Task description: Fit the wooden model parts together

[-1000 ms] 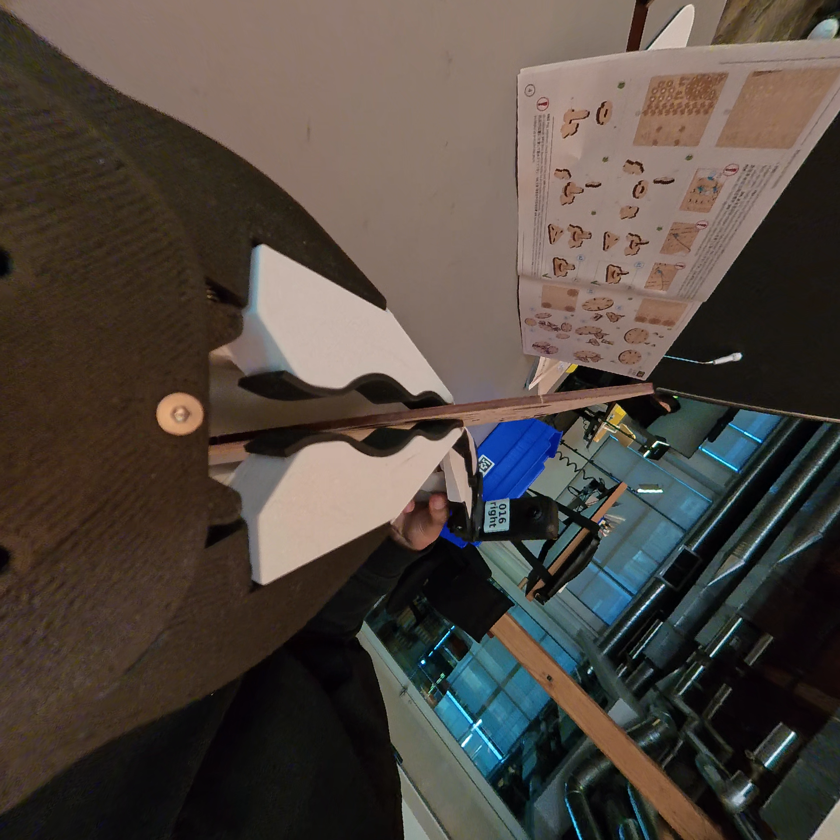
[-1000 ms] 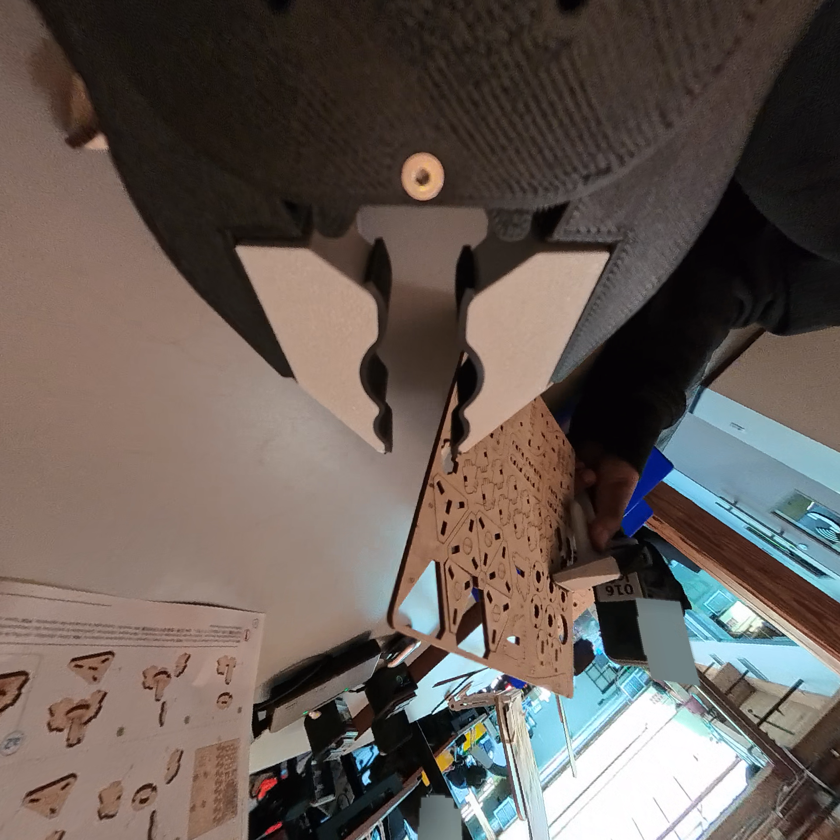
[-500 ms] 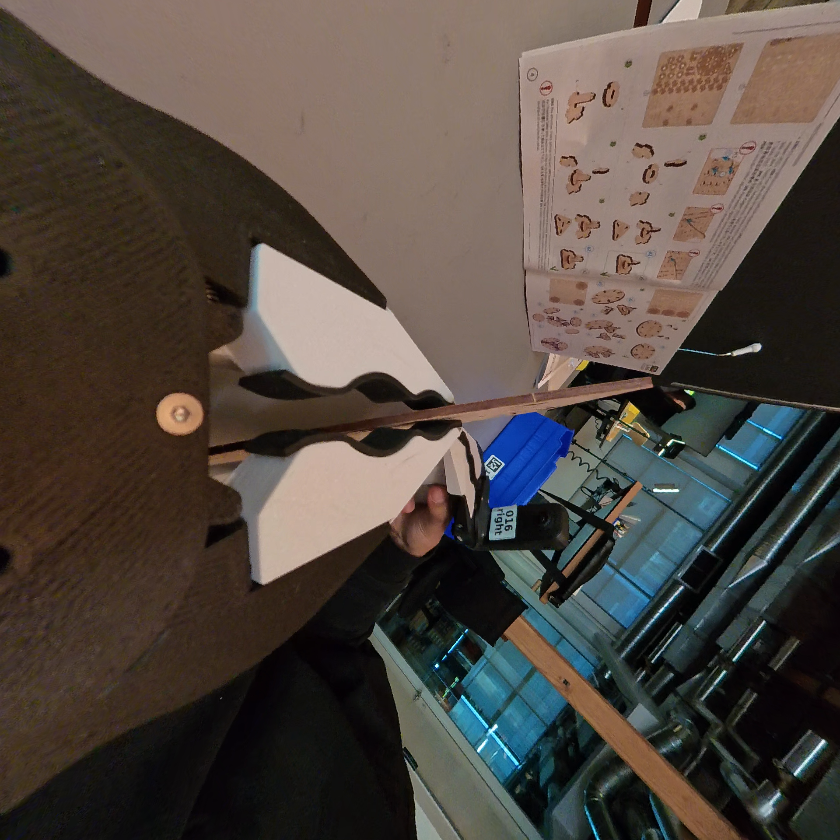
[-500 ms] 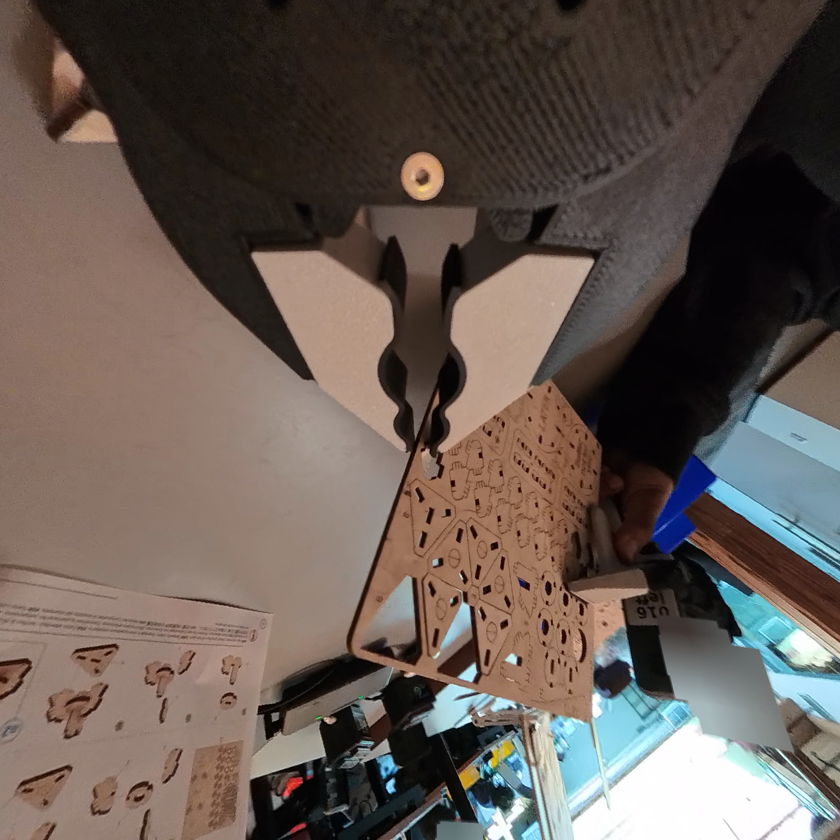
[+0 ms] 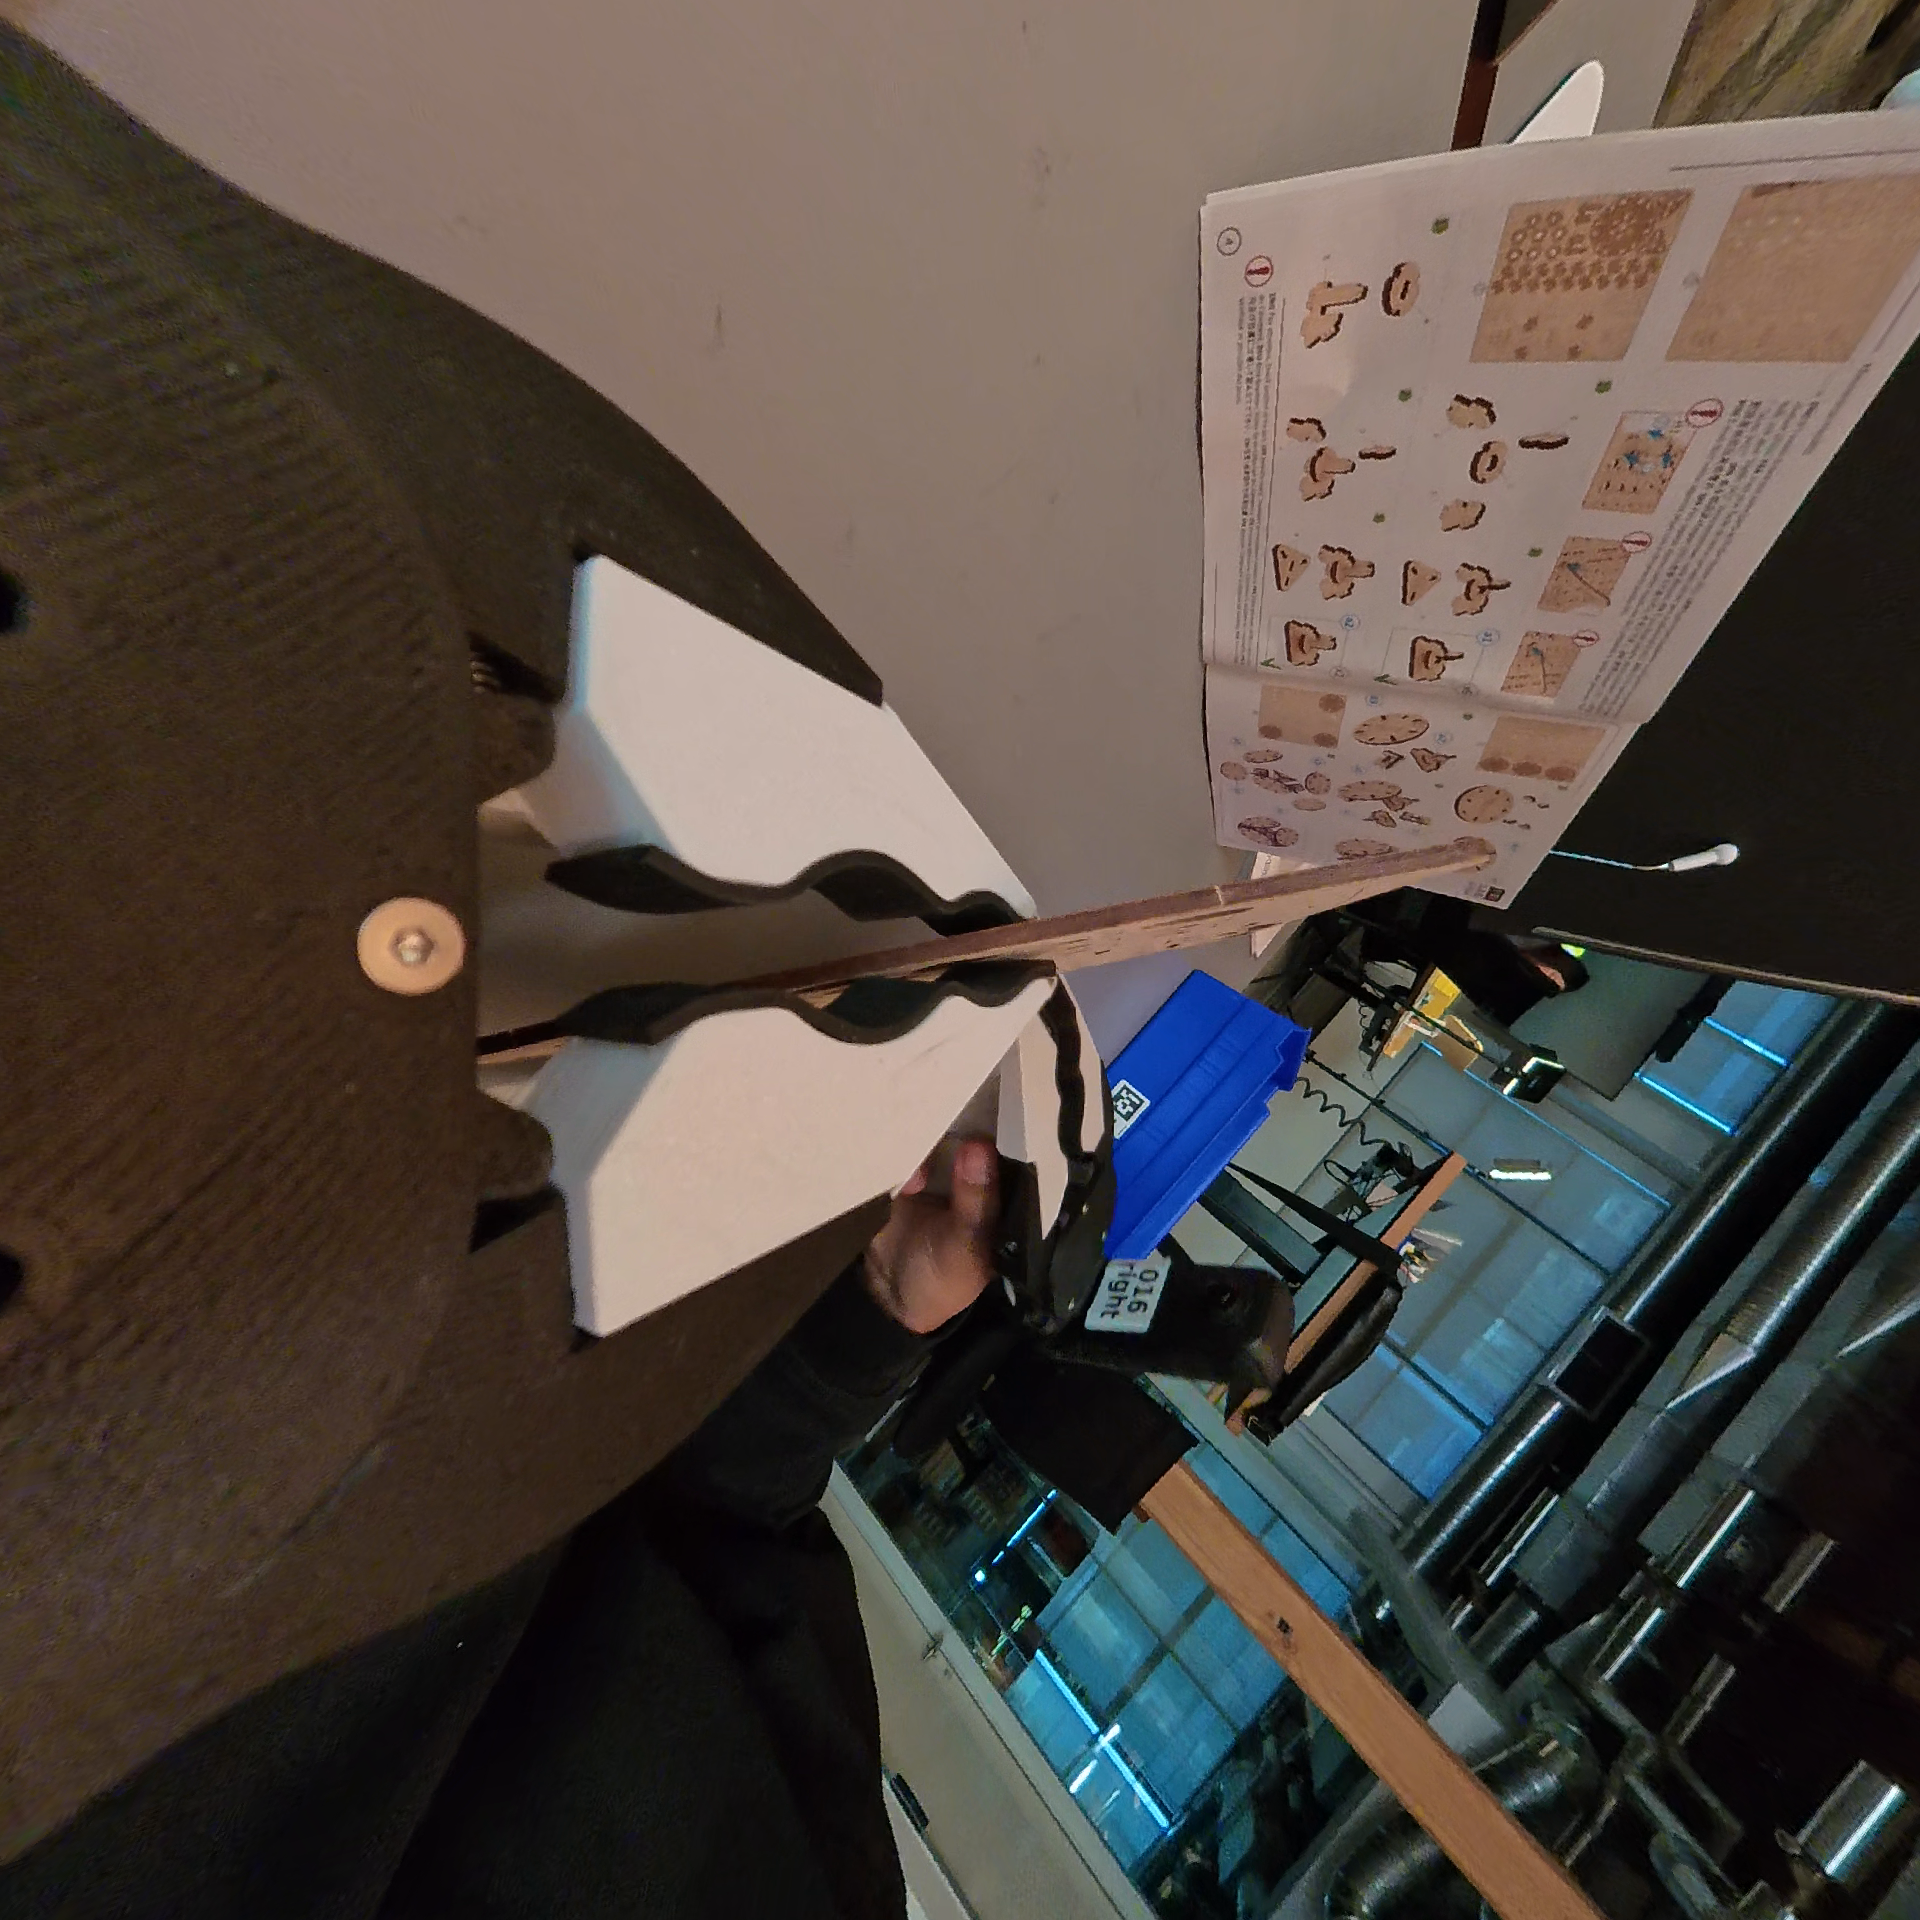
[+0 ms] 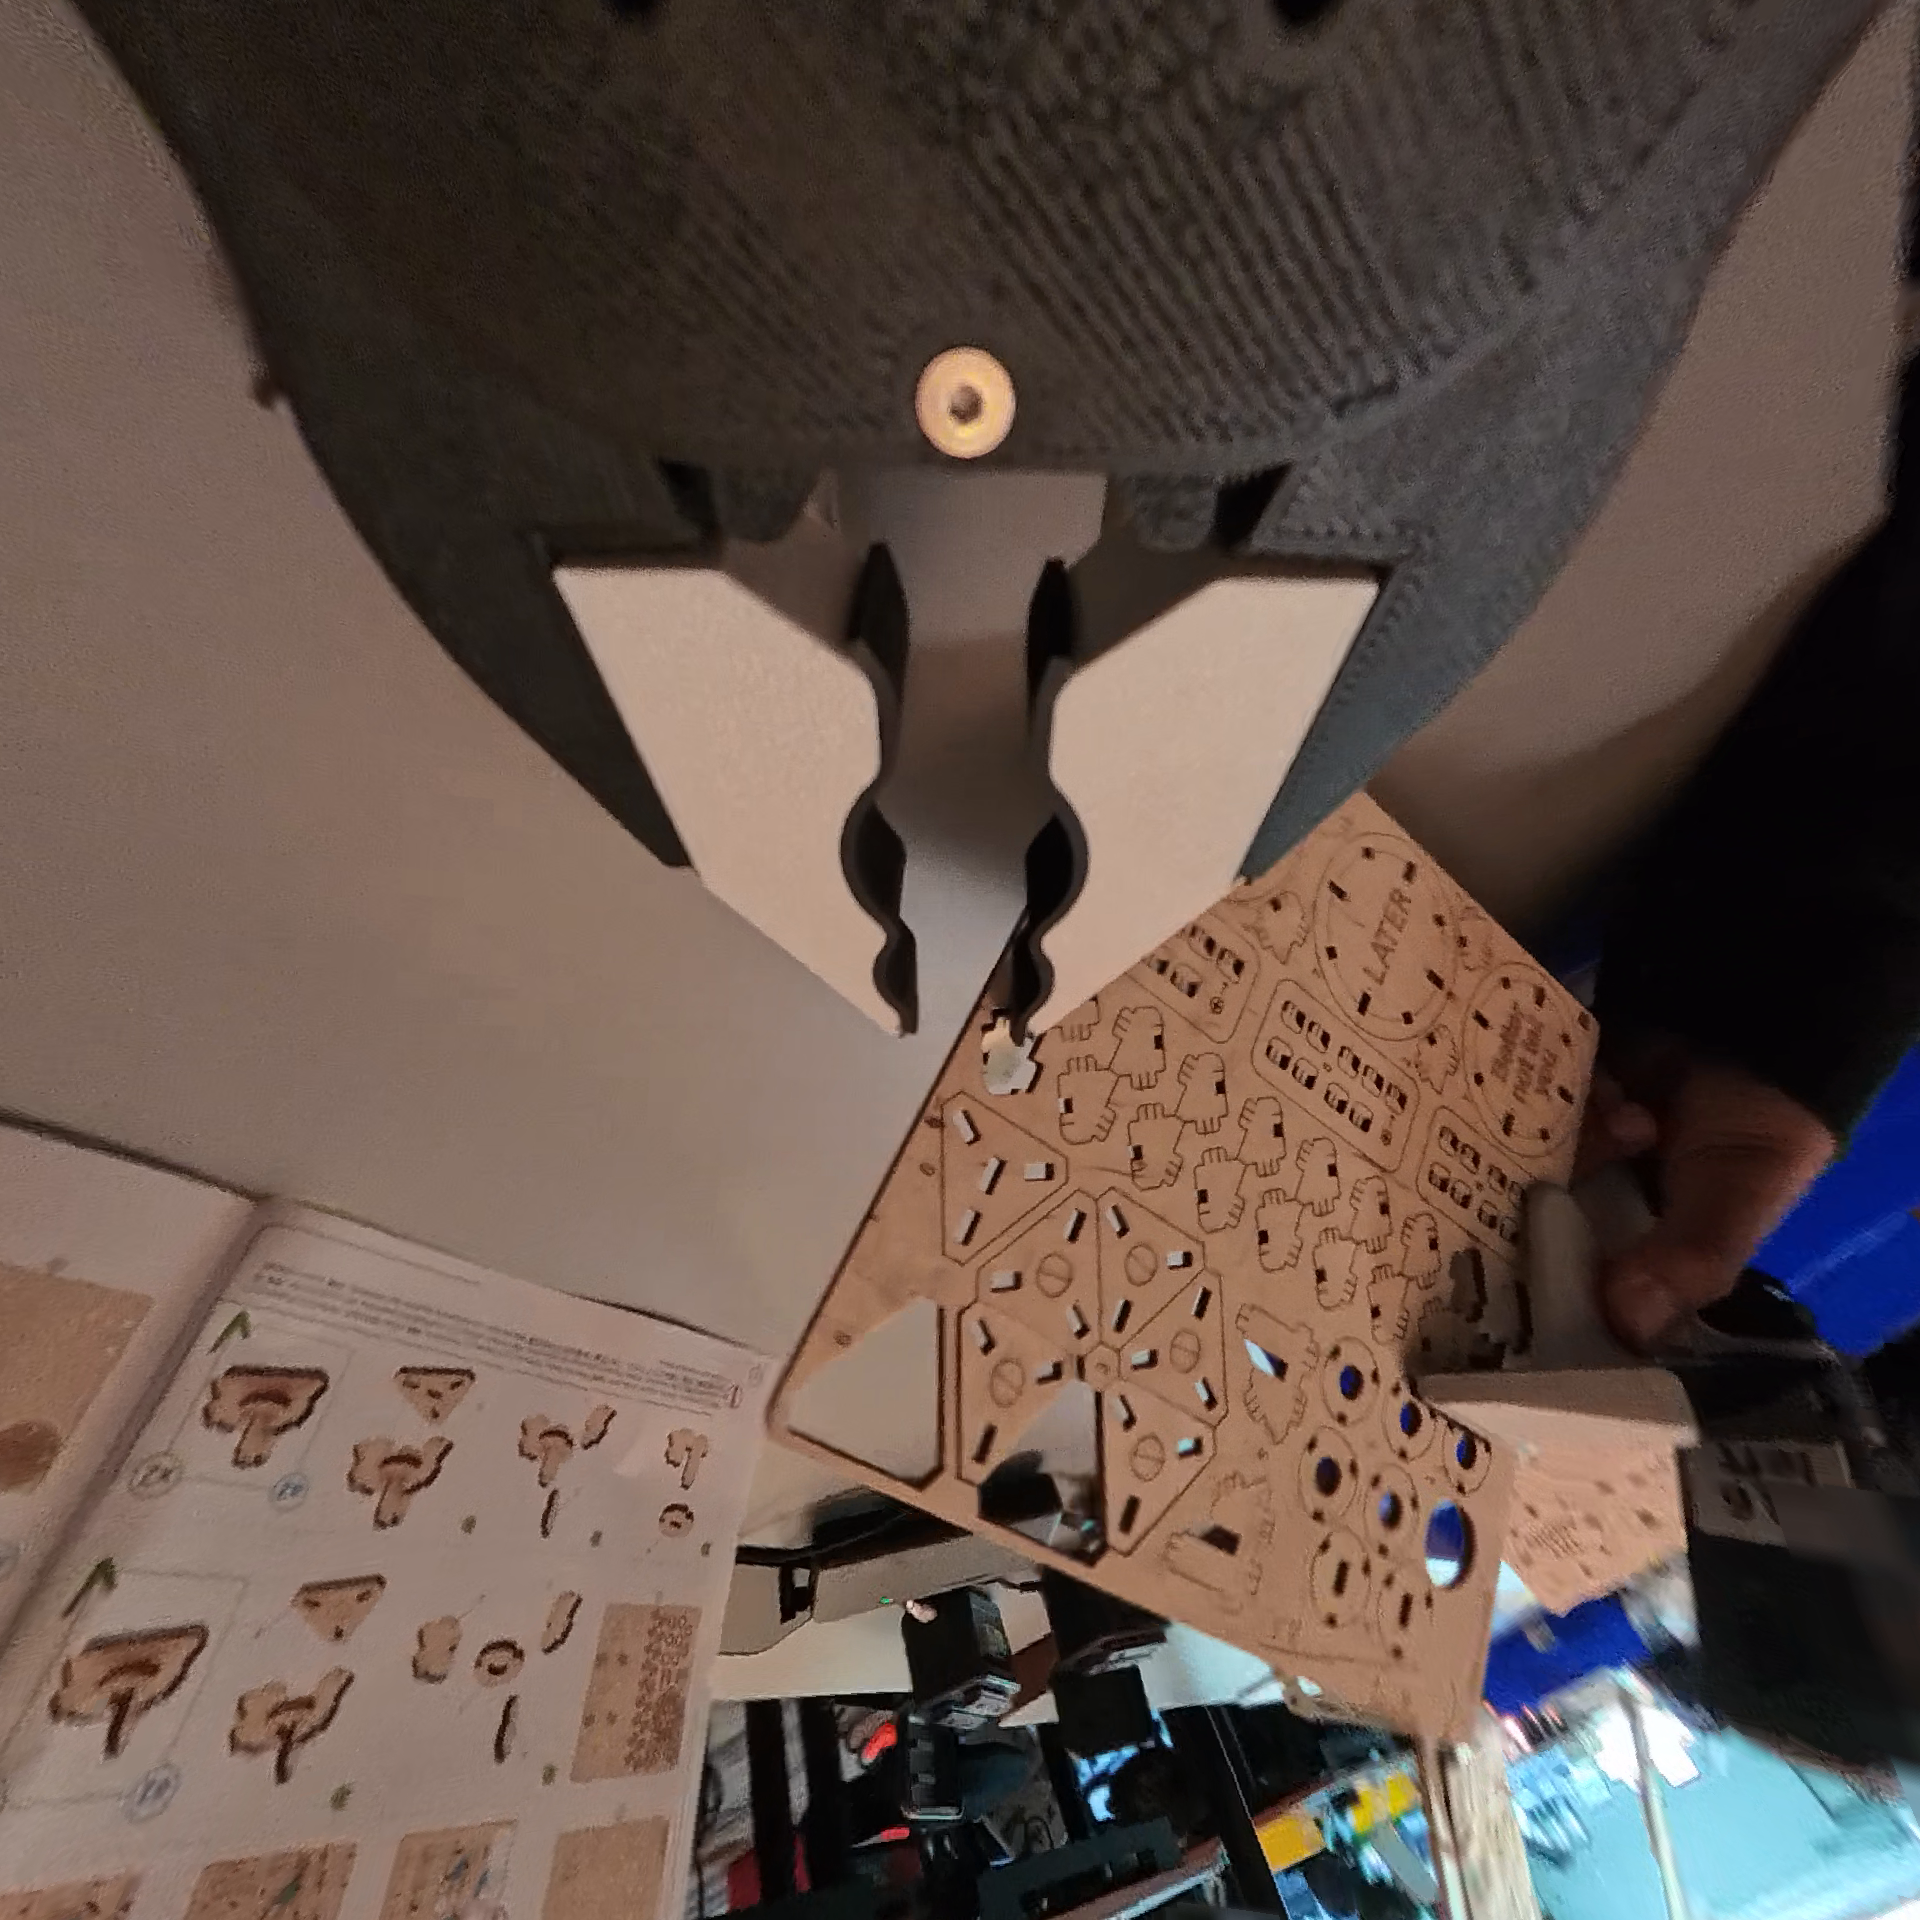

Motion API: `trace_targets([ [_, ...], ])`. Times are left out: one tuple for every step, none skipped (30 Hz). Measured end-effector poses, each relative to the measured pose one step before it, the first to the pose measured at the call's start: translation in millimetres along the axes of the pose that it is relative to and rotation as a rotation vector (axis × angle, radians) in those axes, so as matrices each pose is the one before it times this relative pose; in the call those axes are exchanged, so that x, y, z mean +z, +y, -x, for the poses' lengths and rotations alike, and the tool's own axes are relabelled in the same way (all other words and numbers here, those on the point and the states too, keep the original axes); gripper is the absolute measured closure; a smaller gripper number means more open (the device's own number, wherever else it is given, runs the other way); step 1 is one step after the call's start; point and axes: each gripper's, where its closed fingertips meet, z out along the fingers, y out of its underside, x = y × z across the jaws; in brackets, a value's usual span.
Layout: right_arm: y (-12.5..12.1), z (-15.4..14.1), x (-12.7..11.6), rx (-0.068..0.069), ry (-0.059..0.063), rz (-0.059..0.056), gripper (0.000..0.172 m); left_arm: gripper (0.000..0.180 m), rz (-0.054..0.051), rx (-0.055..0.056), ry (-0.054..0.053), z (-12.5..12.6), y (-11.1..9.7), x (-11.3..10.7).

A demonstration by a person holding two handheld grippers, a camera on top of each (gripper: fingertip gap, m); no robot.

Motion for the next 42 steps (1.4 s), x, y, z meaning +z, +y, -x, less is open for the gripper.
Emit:
trace_targets([
  [0.3,-0.08,-0.2,0.0572,-0.0302,-0.0018,0.155,0.179,-0.0012,0.0026,0.004,-0.67,-0.2,-0.13],
  [0.22,0.28,-0.39,0.0594,-0.0353,0.0,0.154,0.179,-0.0008,0.0035,0.006,-1.17,-0.31,-0.02],
  [0.31,0.21,-0.49,0.0506,-0.0332,0.003,0.153,0.179,-0.0004,0.0061,0.0058,-1.42,-0.31,0.04],
  [-0.01,0.67,-0.67,0.0369,-0.0289,0.0028,0.153,0.179,-0.0007,0.009,0.0056,-1.66,-0.28,0.07],
  [-0.11,1.42,-0.65,0.0281,-0.0271,0.0009,0.154,0.179,-0.0006,0.0113,0.0065,-1.95,-0.41,0.15],
  [-0.53,1.75,-0.85,0.0238,-0.0245,-0.0012,0.155,0.179,-0.0004,0.0128,0.0074,-2.38,-0.38,0.09],
  [-0.78,2.55,-0.72,0.0202,-0.0264,-0.0035,0.156,0.18,-0.0003,0.013,0.011,-2.81,-0.43,0.03],
  [-0.71,3.49,-0.56,0.0202,-0.0313,-0.0021,0.158,0.18,0.0006,0.0138,0.0175,-3.91,-0.38,0.34],
  [-0.29,3.32,-0.41,0.0197,-0.0311,-0.0001,0.161,0.18,0.0026,0.0137,0.0122,-3.15,0.09,0.83],
  [-0.05,1.69,-0.22,0.0122,-0.0186,0.0004,0.167,0.18,0.0036,0.0128,-0.0009,-1.19,0.32,0.84],
  [0.24,-1.0,-0.17,-0.0029,0.0021,0.0029,0.167,0.18,0.0089,0.0112,-0.0106,0.53,1.23,0.99],
  [0.39,-1.3,-0.2,-0.0157,0.0101,0.0066,0.167,0.18,0.0054,0.0072,-0.0068,0.25,0.75,0.83],
  [0.11,-0.92,-0.15,-0.0243,0.0158,0.007,0.166,0.18,0.0013,0.0011,-0.0004,-0.45,0.17,0.65],
  [0.21,-1.37,0.04,-0.036,0.0276,0.0063,0.165,0.179,0.0014,0.002,-0.004,0.09,0.18,0.5],
  [0.06,-1.68,0.3,-0.0488,0.0393,0.006,0.165,0.18,0.0021,0.0037,-0.007,0.52,0.23,0.38],
  [-0.12,-1.75,0.51,-0.0555,0.0469,0.005,0.164,0.18,0.0009,0.0041,-0.0067,0.16,-0.1,0.26],
  [-0.43,-1.49,0.41,-0.0566,0.0485,0.0029,0.164,0.18,0.001,0.0043,-0.007,0.18,0.14,0.26],
  [-0.84,-1.21,0.28,-0.049,0.0432,-0.001,0.163,0.179,-0.0008,0.0045,-0.003,-0.25,-0.17,0.09],
  [-1.16,-0.86,0.11,-0.0373,0.0344,-0.0041,0.163,0.179,-0.0016,0.0062,-0.0022,-0.42,-0.3,0.01],
  [-0.69,-0.54,0.16,-0.0248,0.0225,-0.0024,0.162,0.179,-0.0011,0.0071,-0.0039,-0.23,-0.29,-0.1],
  [-0.15,-0.06,0.1,-0.0012,0.0057,-0.0021,0.163,0.179,-0.0002,0.0066,-0.0019,-0.36,-0.16,-0.03],
  [0.11,0.18,0.19,0.0283,-0.0127,-0.0035,0.163,0.179,0.0003,0.0035,-0.0007,-0.28,-0.1,-0.08],
  [0.22,0.49,-0.01,0.0539,-0.0318,-0.0044,0.163,0.179,-0.0003,0.002,0.0005,-0.28,-0.1,0.03],
  [0.37,1.16,-0.39,0.0731,-0.0521,-0.0022,0.164,0.179,-0.0001,0.0007,0.0007,-0.11,0.01,0.08],
  [0.38,1.41,-0.88,0.0734,-0.0624,0.0011,0.165,0.179,-0.001,-0.0002,0.002,-0.11,-0.11,0.07],
  [0.27,0.65,-1.14,0.0553,-0.0493,0.0024,0.163,0.18,-0.0009,-0.0016,0.0029,-0.15,-0.19,0.26],
  [-0.13,0.01,-1.27,0.0243,-0.0235,0.0005,0.161,0.18,-0.0004,-0.0005,0.0006,0.18,-0.09,0.3],
  [-0.36,0.21,-1.28,-0.005,-0.0051,0.0024,0.16,0.18,0.0002,-0.0004,-0.0013,0.63,0.02,0.11],
  [-0.25,-0.47,-1.11,-0.0188,0.0102,0.0059,0.156,0.18,-0.0008,-0.0033,0.0017,0.39,0.03,0.03],
  [0.19,-0.2,-0.99,-0.0208,0.0102,0.0087,0.154,0.18,-0.0024,-0.0034,0.0051,-0.21,-0.26,-0.07],
  [0.49,0.13,-0.83,-0.0111,0.0034,0.0078,0.15,0.18,-0.0032,-0.001,0.0041,-0.37,-0.47,-0.36],
  [0.94,0.7,-0.55,0.0015,-0.008,0.0064,0.145,0.18,-0.0035,-0.0018,0.004,-0.33,-0.67,-0.34],
  [2.06,2.3,0.06,0.012,-0.0256,0.0102,0.138,0.18,-0.0048,-0.002,-0.0049,0.86,-0.72,-0.6],
  [3.41,2.43,0.95,0.0213,-0.0319,0.015,0.134,0.18,-0.0049,0.0008,-0.0085,1.43,-0.68,-0.87],
  [3.66,1.38,1.43,0.0251,-0.0279,0.0161,0.132,0.18,-0.0043,-0.0014,0.0013,0.0,-0.76,-0.91],
  [2.7,0.55,1.57,0.0212,-0.0213,0.0109,0.133,0.18,-0.0034,-0.0028,0.0089,-0.93,-0.52,-0.56],
  [0.78,-0.18,1.38,0.0181,-0.0141,-0.0014,0.136,0.18,-0.0011,-0.0038,0.01,-1.09,-0.11,-0.17],
  [-1.12,0.84,0.85,0.0179,-0.0182,-0.0126,0.138,0.18,0.0002,-0.0025,0.0078,-0.91,0.08,0.1],
  [-2.15,3.11,0.5,0.0204,-0.0331,-0.0177,0.142,0.18,0.002,-0.0009,0.0054,-0.74,0.36,0.42],
  [-2.19,4.18,0.15,0.0255,-0.0402,-0.0175,0.146,0.18,0.0043,-0.0021,0.0034,-0.36,0.84,0.6],
  [-1.37,3.55,0.09,0.0245,-0.0375,-0.012,0.154,0.18,0.0037,-0.002,0.0007,0.15,0.68,0.64],
  [0.27,0.19,0.08,0.0143,-0.0155,-0.0013,0.158,0.18,-0.0019,-0.0015,0.001,-0.02,-0.27,0.04],
])
